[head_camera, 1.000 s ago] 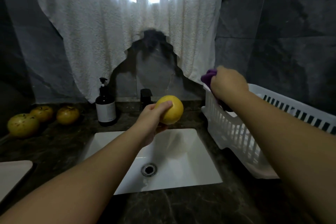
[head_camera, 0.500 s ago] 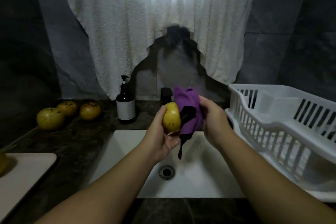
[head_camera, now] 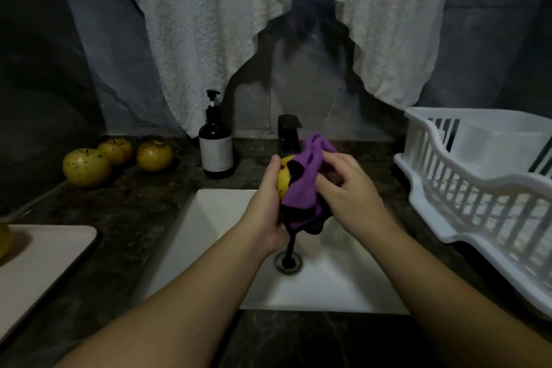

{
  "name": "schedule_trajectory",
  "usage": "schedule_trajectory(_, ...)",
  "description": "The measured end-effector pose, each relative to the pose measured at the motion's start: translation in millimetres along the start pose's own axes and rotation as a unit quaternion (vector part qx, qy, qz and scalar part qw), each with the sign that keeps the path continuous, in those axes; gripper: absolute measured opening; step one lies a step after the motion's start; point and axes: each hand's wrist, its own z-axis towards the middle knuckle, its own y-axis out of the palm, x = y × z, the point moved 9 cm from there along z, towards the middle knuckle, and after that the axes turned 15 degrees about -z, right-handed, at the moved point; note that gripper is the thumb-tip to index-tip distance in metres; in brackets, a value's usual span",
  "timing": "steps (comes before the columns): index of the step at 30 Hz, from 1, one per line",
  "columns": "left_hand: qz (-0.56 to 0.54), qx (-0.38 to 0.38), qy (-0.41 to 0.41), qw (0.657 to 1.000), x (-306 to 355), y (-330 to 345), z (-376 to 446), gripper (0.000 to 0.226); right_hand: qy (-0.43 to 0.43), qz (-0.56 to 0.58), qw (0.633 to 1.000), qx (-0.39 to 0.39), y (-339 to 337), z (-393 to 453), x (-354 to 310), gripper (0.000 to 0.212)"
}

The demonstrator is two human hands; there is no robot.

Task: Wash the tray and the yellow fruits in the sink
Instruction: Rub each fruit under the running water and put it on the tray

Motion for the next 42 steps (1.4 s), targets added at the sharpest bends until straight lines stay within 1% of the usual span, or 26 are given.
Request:
schedule_trajectory(2,0.038,0.02,0.018,0.999,-3,0,-2,0.063,-0.003,-0.069,0.998,-0.006,12,0,-5,0.051)
schedule_trajectory(4,0.074,0.031,0.058,0.995,1,1,-6,0.053,-0.003,-0.075,0.997,-0.021,22,1,-11,0.064)
schedule_trajectory(5,0.09,0.028,0.084,0.992,6,3,-6,0.049,0.003,-0.067,0.998,-0.022,25,2,-12,0.064)
schedule_trajectory(7,0.125,0.022,0.123,0.984,15,6,-7,0.048,0.043,0.009,0.999,-0.009,26,3,-4,0.049)
schedule_trajectory(9,0.13,0.014,0.119,0.984,15,7,-6,0.048,0.125,0.158,0.979,0.007,31,1,14,0.027)
schedule_trajectory(10,0.11,0.013,0.102,0.989,12,5,-7,0.05,0.149,0.192,0.97,0.008,35,-1,20,0.024)
schedule_trajectory(11,0.077,0.012,0.075,0.994,6,5,-8,0.051,0.145,0.176,0.974,0.008,37,-3,21,0.027)
schedule_trajectory(13,0.026,-0.001,0.016,1.0,-6,5,-10,0.053,0.057,0.036,0.997,0.034,31,-9,8,0.036)
schedule_trajectory(14,0.023,-0.01,0.011,1.0,-7,5,-10,0.053,0.001,-0.037,0.998,0.051,27,-12,-3,0.039)
schedule_trajectory(15,0.033,-0.016,0.023,0.999,-5,6,-11,0.054,-0.032,-0.065,0.995,0.063,24,-14,-9,0.04)
schedule_trajectory(16,0.058,-0.019,0.043,0.997,1,7,-11,0.058,-0.038,-0.053,0.996,0.062,22,-14,-10,0.04)
schedule_trajectory(18,0.133,-0.009,0.066,0.989,10,7,-11,0.068,0.034,0.072,0.996,0.039,24,-11,4,0.032)
schedule_trajectory(20,0.171,0.016,0.065,0.983,13,1,-10,0.066,0.13,0.169,0.977,-0.008,38,-10,19,0.022)
schedule_trajectory(21,0.168,0.034,0.057,0.983,11,-4,-11,0.063,0.134,0.155,0.979,-0.015,40,-12,17,0.021)
schedule_trajectory(22,0.153,0.046,0.05,0.986,9,-8,-11,0.059,0.106,0.104,0.989,-0.01,41,-15,13,0.025)
schedule_trajectory(24,0.108,0.038,0.04,0.993,4,-7,-11,0.053,0.009,-0.028,0.999,0.024,36,-19,-3,0.037)
schedule_trajectory(25,0.1,0.028,0.039,0.994,3,-5,-12,0.054,-0.013,-0.046,0.998,0.041,33,-18,-7,0.038)
schedule_trajectory(26,0.102,0.023,0.04,0.994,3,-3,-13,0.055,-0.004,-0.031,0.998,0.049,31,-17,-6,0.034)
schedule_trajectory(28,0.104,0.012,0.04,0.994,2,0,-13,0.051,0.072,0.065,0.994,0.041,32,-13,8,0.023)
schedule_trajectory(30,0.102,0.01,0.034,0.994,1,2,-15,0.043,0.15,0.142,0.978,0.024,37,-13,22,0.021)
schedule_trajectory(31,0.105,0.013,0.032,0.994,1,2,-16,0.043,0.164,0.142,0.976,0.02,38,-14,25,0.021)
schedule_trajectory(33,0.105,0.022,0.032,0.994,2,2,-16,0.046,0.124,0.084,0.988,0.03,38,-18,18,0.023)
schedule_trajectory(36,0.052,0.002,0.034,0.998,1,9,-18,0.045,0.049,0.028,0.997,0.059,33,-18,0,0.042)
schedule_trajectory(37,0.045,-0.007,0.033,0.998,-1,11,-19,0.045,0.055,0.036,0.996,0.068,31,-17,1,0.04)
schedule_trajectory(40,0.066,-0.015,0.028,0.997,-6,10,-19,0.041,0.13,0.088,0.986,0.062,34,-15,17,0.03)
schedule_trajectory(42,0.091,-0.023,0.021,0.995,-5,11,-21,0.041,0.115,0.058,0.989,0.066,31,-17,14,0.032)
